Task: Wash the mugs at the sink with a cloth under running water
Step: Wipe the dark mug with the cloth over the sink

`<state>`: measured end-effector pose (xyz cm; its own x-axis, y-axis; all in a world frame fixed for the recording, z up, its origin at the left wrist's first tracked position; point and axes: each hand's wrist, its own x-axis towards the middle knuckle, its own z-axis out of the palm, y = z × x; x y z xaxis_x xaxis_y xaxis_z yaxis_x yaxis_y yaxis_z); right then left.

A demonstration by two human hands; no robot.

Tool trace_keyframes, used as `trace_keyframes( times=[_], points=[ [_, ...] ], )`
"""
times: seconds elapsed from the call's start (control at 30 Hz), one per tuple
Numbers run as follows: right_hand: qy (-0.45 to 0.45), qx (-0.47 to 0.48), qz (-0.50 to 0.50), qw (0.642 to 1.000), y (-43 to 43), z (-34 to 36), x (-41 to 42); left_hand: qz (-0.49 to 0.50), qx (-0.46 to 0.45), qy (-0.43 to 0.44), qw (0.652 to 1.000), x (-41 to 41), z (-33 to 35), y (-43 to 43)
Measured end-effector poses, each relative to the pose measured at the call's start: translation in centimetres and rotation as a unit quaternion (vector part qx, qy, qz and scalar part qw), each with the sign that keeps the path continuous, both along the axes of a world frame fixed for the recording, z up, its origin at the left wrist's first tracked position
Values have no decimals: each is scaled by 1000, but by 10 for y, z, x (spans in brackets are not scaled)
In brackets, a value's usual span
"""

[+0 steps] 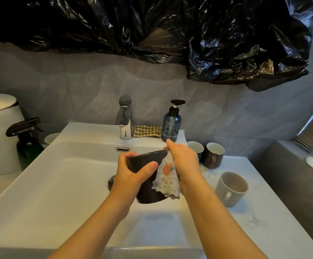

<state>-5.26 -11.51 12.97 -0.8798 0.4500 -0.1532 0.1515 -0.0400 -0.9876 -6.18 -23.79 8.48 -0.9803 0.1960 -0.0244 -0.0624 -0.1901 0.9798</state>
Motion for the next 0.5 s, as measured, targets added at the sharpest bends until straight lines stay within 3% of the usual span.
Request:
trace_keyframes(
  times=[0.1, 0.23, 0.3, 0.37, 0.43, 0.5],
  points=[
    [29, 70, 19, 997, 10, 3, -2, -119, -88, 0, 989, -11, 14, -13],
    [27, 195, 112, 974, 6, 3, 0, -343, -207, 3, 916, -23, 31, -24],
    [27, 205, 104, 973, 3, -2, -1, -365, -233, -7, 902, -23, 30, -21],
    [39, 172, 29, 984, 3, -11, -6, -338, -236, -12, 911, -21, 27, -17],
    [61, 62, -77, 993, 7, -17, -7, -304, -228, -33, 925, -21, 22, -14],
    [104, -70, -169, 978, 18, -20, -5, -261, -195, -73, 943, -20, 16, -17]
  ],
)
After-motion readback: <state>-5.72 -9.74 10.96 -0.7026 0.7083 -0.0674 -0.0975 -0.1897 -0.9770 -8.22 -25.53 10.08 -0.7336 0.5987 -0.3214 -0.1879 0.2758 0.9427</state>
